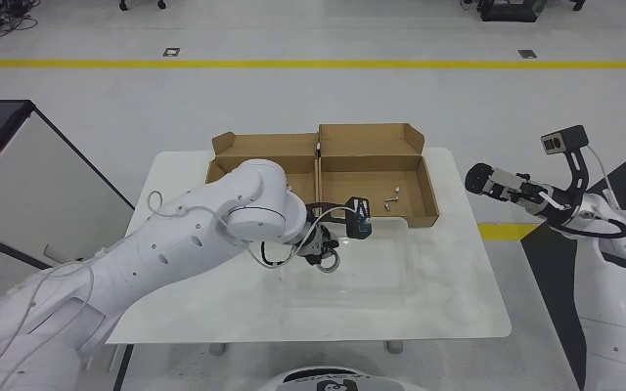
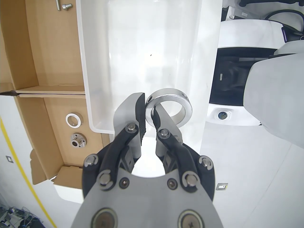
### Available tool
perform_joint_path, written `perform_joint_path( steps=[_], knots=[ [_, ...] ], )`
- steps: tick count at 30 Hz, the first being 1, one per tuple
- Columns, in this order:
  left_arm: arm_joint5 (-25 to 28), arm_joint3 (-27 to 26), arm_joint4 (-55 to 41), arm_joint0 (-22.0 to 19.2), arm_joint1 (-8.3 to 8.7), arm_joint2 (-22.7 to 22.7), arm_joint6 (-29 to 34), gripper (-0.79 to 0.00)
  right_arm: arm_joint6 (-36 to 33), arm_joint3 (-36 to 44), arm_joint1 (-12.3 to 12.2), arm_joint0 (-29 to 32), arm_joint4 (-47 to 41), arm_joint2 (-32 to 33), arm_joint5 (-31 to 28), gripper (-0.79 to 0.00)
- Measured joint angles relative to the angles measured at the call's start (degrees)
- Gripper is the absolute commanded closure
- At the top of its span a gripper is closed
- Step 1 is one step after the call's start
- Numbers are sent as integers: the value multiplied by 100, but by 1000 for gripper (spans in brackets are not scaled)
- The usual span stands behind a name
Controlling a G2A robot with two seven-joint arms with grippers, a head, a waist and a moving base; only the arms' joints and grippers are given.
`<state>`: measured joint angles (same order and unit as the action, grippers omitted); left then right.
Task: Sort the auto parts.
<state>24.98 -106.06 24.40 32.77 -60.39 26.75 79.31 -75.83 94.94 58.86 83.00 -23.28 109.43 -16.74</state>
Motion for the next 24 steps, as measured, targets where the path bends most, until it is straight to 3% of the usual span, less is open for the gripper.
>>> perform_joint_path(
  steps=[4, 11, 24],
  knots=[
    [-57, 41, -11, 41, 6, 103, -199, 0, 0, 0, 0, 0, 0, 0, 0, -785],
    [-139, 169, -774, 180, 125, 1021, -1426, 0, 0, 0, 0, 0, 0, 0, 0, -785],
    [694, 74, -2753, 897, 311, 2438, -3076, 0, 0, 0, 0, 0, 0, 0, 0, -785]
  ],
)
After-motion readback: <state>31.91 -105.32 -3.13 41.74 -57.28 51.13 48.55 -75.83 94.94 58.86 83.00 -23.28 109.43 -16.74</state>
